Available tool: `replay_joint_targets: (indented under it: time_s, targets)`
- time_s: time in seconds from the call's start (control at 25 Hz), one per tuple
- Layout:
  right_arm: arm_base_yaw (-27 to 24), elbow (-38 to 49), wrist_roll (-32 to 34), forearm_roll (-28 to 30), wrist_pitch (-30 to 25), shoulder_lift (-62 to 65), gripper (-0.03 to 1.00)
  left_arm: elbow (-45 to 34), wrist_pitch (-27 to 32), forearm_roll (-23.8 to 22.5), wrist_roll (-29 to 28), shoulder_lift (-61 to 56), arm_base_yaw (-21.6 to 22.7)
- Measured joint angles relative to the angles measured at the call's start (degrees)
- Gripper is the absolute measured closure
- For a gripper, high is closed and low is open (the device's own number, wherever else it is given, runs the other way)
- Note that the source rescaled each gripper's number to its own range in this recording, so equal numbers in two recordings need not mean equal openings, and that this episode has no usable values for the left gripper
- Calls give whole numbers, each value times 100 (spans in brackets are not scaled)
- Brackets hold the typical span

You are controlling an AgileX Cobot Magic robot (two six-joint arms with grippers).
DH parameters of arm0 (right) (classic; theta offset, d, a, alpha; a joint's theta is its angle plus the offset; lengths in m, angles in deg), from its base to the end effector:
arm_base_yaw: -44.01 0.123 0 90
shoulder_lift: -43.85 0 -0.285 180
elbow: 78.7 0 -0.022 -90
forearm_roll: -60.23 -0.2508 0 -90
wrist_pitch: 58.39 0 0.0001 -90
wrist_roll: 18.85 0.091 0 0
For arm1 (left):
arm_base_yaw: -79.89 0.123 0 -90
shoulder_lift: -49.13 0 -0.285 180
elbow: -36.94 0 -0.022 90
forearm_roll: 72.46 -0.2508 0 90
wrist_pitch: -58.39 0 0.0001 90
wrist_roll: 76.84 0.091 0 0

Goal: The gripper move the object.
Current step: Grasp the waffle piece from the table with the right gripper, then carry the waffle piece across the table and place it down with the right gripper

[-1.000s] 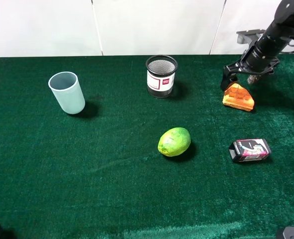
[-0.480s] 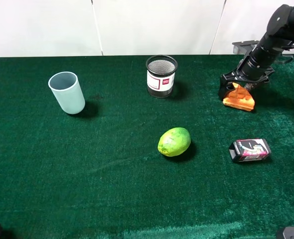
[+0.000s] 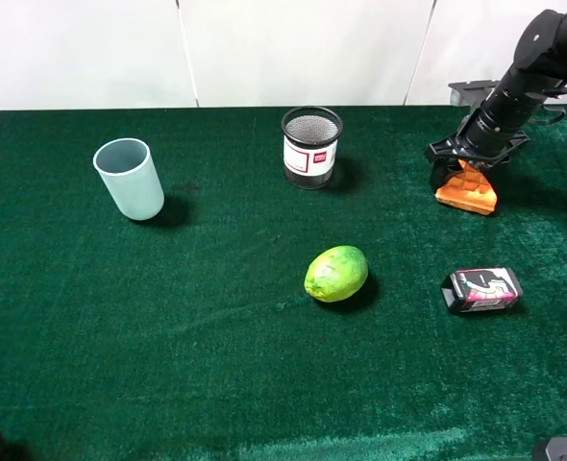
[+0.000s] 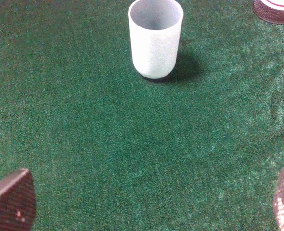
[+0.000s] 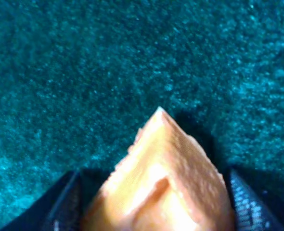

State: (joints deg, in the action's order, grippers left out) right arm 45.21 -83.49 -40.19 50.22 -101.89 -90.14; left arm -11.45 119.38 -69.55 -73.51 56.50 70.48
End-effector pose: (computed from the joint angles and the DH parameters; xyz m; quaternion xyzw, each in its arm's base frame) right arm 0.4179 0.0197 0.0970 -0.1361 0.9866 0.0519 0.0736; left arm -0.0071 -0.0029 0.2779 0.0956 0.8458 -0.0531 0.5221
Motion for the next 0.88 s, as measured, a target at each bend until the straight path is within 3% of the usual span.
replay_joint_targets:
  time_s: [0.88]
  targets:
    - [20,-125,0,132,-434,391,96,0,0,0,0,0,0]
